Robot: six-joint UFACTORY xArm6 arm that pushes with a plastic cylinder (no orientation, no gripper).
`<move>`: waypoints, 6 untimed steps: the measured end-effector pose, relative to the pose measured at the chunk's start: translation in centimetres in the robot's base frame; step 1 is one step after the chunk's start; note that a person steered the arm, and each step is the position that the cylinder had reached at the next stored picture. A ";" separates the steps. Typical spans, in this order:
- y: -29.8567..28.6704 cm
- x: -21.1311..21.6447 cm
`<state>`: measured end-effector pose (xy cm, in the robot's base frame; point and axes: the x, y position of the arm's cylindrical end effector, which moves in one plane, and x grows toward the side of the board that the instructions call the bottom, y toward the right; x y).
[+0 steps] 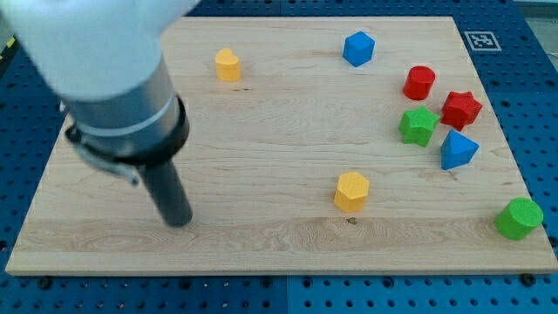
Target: Slide the blue cube a little bit right
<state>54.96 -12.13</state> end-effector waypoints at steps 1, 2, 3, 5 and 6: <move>11.6 -3.5; 27.5 -3.6; 29.4 -3.5; 20.8 0.4; 27.1 0.6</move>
<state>55.57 14.93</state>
